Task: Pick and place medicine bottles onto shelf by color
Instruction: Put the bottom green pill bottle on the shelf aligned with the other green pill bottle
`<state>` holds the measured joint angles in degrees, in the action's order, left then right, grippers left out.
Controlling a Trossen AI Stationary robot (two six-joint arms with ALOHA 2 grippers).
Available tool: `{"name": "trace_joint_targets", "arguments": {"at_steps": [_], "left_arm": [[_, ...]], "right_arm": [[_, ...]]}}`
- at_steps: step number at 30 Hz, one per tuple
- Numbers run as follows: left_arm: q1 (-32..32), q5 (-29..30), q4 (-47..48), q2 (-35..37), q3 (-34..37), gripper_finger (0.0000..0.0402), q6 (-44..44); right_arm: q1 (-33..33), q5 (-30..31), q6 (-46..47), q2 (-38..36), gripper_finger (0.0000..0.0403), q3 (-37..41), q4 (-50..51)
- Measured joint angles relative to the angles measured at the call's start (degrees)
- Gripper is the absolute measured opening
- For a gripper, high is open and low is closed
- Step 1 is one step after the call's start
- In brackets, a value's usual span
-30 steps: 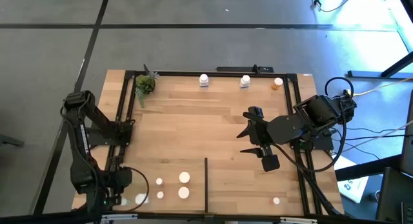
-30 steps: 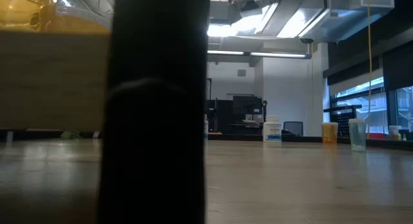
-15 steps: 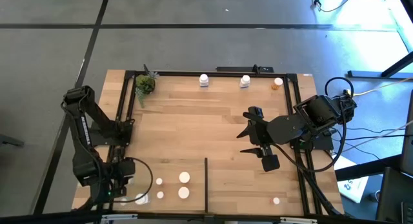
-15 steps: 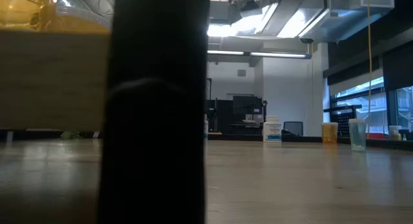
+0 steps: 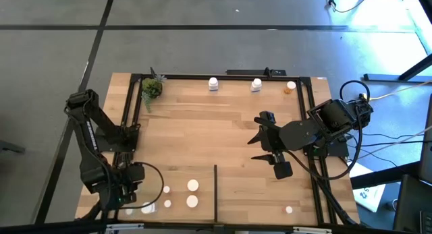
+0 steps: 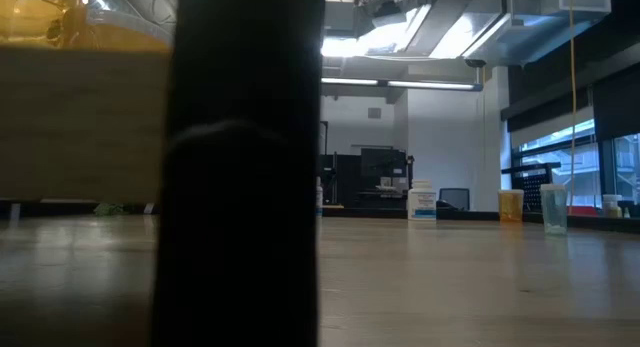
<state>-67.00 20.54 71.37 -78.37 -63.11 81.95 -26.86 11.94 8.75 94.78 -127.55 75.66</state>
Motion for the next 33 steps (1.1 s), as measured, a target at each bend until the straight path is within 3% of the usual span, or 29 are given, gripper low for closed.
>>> {"name": "trace_joint_targets", "arguments": {"at_steps": [15,33], "left_arm": [[1.5,-5.8,-0.5,-6.7,0.1,0.0142,-2.6],[2.2,-11.4,-2.0,-6.9,0.1,0.0142,-5.7]], "right_arm": [[0.0,0.0,-0.1,0.0,0.0215,0.0,0.0],[0.0,0.0,-0.1,0.0,0.0215,0.0,0.0]]}}
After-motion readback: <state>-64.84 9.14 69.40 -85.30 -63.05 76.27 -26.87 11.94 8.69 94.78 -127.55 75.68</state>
